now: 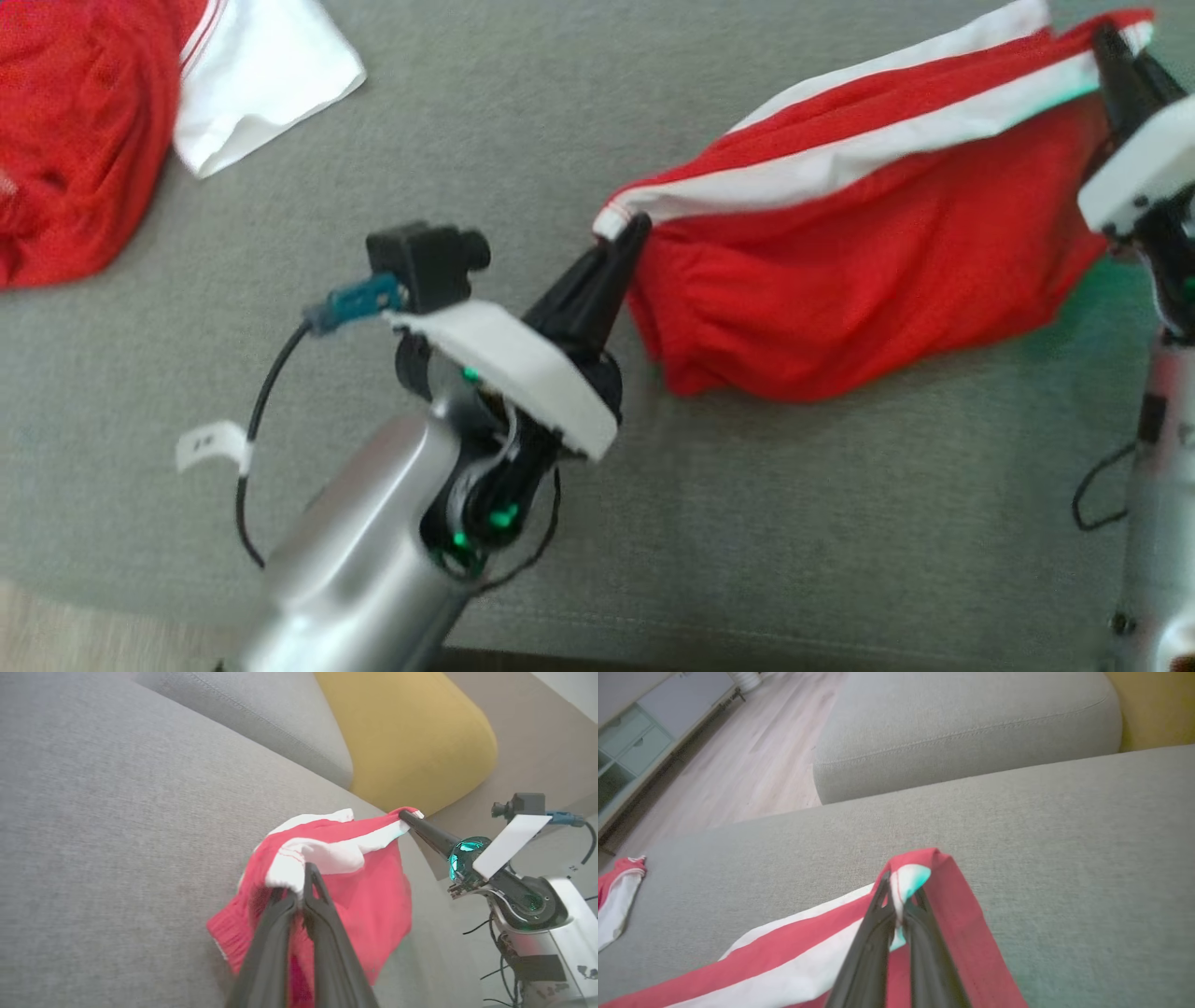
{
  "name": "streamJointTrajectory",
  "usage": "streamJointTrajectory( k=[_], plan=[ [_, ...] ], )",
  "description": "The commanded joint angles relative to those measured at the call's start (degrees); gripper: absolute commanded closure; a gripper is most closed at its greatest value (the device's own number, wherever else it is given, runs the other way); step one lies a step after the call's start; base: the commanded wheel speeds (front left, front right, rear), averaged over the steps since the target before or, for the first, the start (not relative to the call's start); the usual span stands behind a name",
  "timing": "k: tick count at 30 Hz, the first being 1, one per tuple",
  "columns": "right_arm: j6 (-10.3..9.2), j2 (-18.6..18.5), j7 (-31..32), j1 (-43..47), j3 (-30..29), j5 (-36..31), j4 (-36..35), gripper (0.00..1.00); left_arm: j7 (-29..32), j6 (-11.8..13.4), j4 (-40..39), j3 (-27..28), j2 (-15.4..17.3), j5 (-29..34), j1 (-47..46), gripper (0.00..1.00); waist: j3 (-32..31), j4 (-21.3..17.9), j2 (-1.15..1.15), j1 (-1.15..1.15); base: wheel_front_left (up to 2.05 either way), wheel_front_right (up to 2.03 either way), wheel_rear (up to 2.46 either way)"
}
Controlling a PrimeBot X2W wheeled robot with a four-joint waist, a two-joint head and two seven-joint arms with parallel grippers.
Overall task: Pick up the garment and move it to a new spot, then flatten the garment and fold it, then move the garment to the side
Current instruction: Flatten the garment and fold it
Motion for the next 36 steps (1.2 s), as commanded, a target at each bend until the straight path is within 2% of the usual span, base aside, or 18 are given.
streamJointTrajectory(
  k=[1, 11, 16, 17, 18, 19, 20, 21, 25, 32, 36],
  plan=[
    [-0.04, -0.56, 0.07, -1.72, 1.44, -0.38, -1.07, 1.0, -0.49, -0.23, -0.63, 1.93, 0.32, 0.43, -1.82, 1.0, 1.47, 1.54, 0.0, -0.01, 0.0, 0.0, 0.0],
    [-0.04, -2.08, -4.62, -7.9, 3.45, -0.71, 9.19, 1.0, -2.41, -2.36, 7.86, 1.21, -2.24, -0.93, -5.59, 1.0, 2.0, 2.24, 0.0, -0.01, 0.0, 0.0, 0.0],
    [-0.04, -2.64, -7.43, -9.44, 3.13, -0.97, 12.66, 1.0, -4.02, -2.1, 9.9, 1.2, -2.73, -0.78, -6.6, 1.0, 1.81, 2.23, 0.0, -0.01, 0.0, 0.0, 0.0],
    [-0.04, -2.52, -7.76, -9.69, 3.0, -1.07, 13.32, 1.0, -4.26, -1.76, 10.33, 1.32, -2.81, -0.8, -6.7, 0.93, 1.77, 2.2, 0.0, -0.01, 0.0, 0.0, 0.0],
    [-0.04, -2.42, -7.83, -9.76, 3.36, -1.0, 13.89, 0.56, -4.32, -1.51, 10.76, 1.23, -2.86, -0.75, -6.79, 0.79, 1.69, 2.15, 0.0, -0.01, 0.0, 0.0, 0.0],
    [-0.04, -2.35, -7.95, -9.75, 3.57, -0.91, 14.3, 0.0, -4.21, -1.35, 11.14, 1.01, -2.89, -0.69, -6.77, 0.6, 1.6, 2.05, 0.0, -0.01, 0.0, 0.0, 0.0],
    [-0.04, -2.29, -8.15, -9.75, 3.45, -0.85, 14.66, 0.0, -4.16, -1.15, 11.44, 0.78, -2.84, -0.47, -6.67, 0.17, 1.51, 1.94, 0.0, -0.01, 0.0, 0.0, 0.0],
    [-0.04, -2.4, -8.06, -9.72, 3.72, -0.75, 14.91, 0.0, -4.24, -0.94, 11.58, 0.57, -2.7, -0.15, -6.51, 0.0, 1.45, 1.85, 0.0, -0.01, 0.0, 0.0, 0.0],
    [-0.04, -4.39, -8.19, -8.17, 6.63, -0.04, 13.17, 0.0, -4.99, 0.18, 11.0, 0.42, -1.73, 0.67, -4.88, 0.0, 0.93, 1.54, 0.0, -0.01, 0.0, 0.0, 0.0],
    [-0.04, -13.95, -4.4, -2.65, 14.35, -4.34, 9.54, 0.0, -8.27, 4.36, 5.84, -0.81, 2.86, 6.44, -0.58, 0.0, 0.16, 1.23, 0.0, -0.01, 0.0, 0.0, 0.0],
    [-0.04, -15.36, -2.9, -2.1, 14.53, -5.24, 10.2, 0.0, -12.34, 7.06, 2.72, -1.38, 5.04, 10.8, 2.2, 0.0, 0.24, 1.81, 0.0, -0.01, 0.0, 0.0, 0.0]
  ],
)
